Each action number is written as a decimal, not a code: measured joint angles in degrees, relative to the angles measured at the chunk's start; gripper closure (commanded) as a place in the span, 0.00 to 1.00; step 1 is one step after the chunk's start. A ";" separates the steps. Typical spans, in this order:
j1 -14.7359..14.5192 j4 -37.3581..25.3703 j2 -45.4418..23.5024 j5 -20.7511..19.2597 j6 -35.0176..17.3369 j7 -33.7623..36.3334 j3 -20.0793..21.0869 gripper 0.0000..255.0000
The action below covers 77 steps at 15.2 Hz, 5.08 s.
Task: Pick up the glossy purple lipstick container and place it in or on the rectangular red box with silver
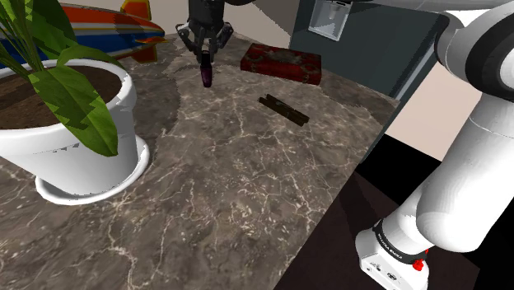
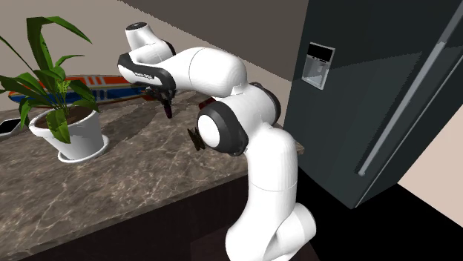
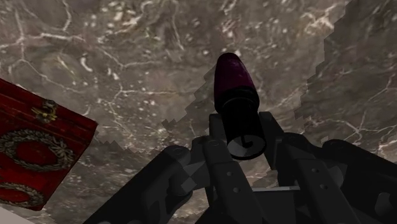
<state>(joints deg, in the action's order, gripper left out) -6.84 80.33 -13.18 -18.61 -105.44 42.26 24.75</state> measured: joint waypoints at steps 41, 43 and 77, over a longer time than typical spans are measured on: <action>15.58 -16.14 4.92 8.98 16.32 -25.09 -5.75 1.00; 17.16 -17.07 4.78 9.82 16.79 -27.58 -6.70 1.00; 23.30 10.79 14.19 15.31 -2.75 -34.68 -10.27 0.00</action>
<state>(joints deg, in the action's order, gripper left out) 16.47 91.12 1.01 -3.30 -108.19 7.57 14.48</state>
